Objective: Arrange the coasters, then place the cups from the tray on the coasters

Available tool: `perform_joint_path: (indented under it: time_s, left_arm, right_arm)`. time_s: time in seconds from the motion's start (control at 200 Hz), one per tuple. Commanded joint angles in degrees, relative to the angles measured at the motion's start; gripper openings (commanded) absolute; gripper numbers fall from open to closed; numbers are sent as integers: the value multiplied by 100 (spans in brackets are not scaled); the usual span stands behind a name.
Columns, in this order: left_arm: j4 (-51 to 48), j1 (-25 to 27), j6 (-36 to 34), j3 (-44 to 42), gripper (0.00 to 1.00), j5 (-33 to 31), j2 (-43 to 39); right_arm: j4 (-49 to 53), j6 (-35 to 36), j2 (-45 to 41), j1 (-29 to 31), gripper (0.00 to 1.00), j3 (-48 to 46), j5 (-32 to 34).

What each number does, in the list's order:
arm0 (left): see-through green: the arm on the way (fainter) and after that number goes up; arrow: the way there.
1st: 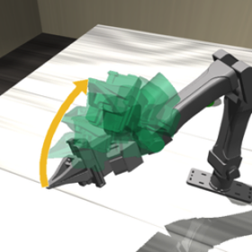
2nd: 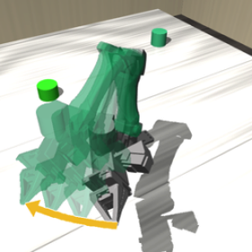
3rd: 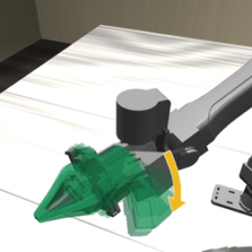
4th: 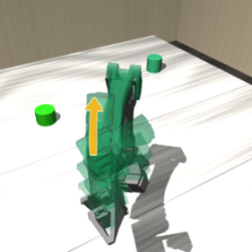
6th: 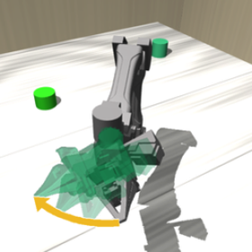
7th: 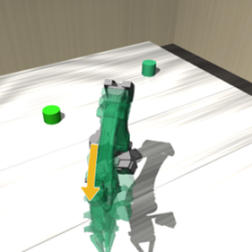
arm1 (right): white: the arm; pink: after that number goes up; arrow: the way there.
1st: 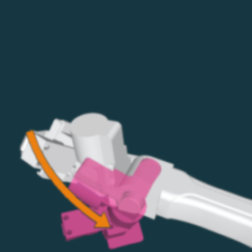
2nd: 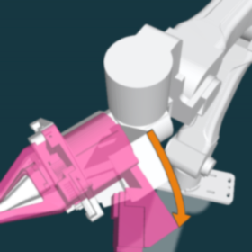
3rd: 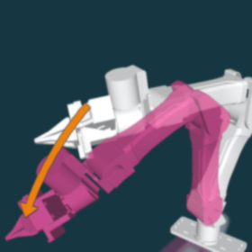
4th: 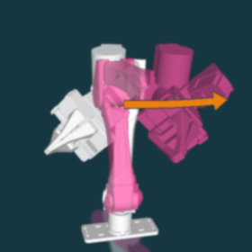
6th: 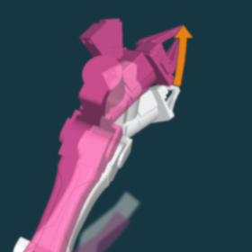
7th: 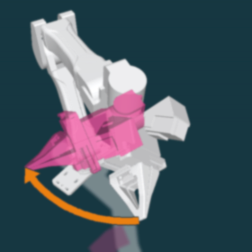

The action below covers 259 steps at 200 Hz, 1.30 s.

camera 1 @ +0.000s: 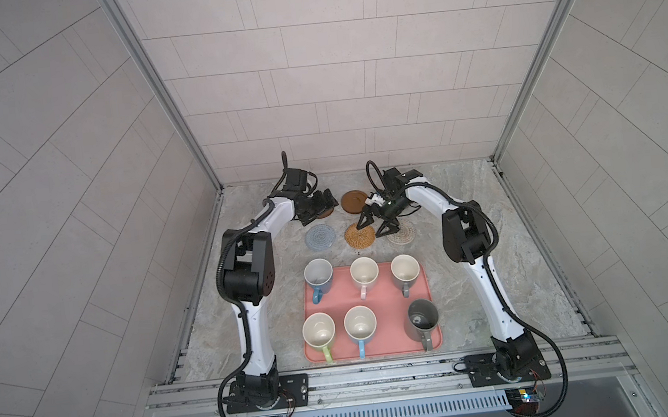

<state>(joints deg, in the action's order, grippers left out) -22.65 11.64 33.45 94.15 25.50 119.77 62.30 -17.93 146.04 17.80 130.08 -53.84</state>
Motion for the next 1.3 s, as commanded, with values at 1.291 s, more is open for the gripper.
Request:
perform_joint_path:
  time_s: [1.291]
  left_arm:
    - [-503, 305, -225, 580, 97, 975, 658]
  right_arm:
    - [265, 31, -1333, -743, 100, -689, 892]
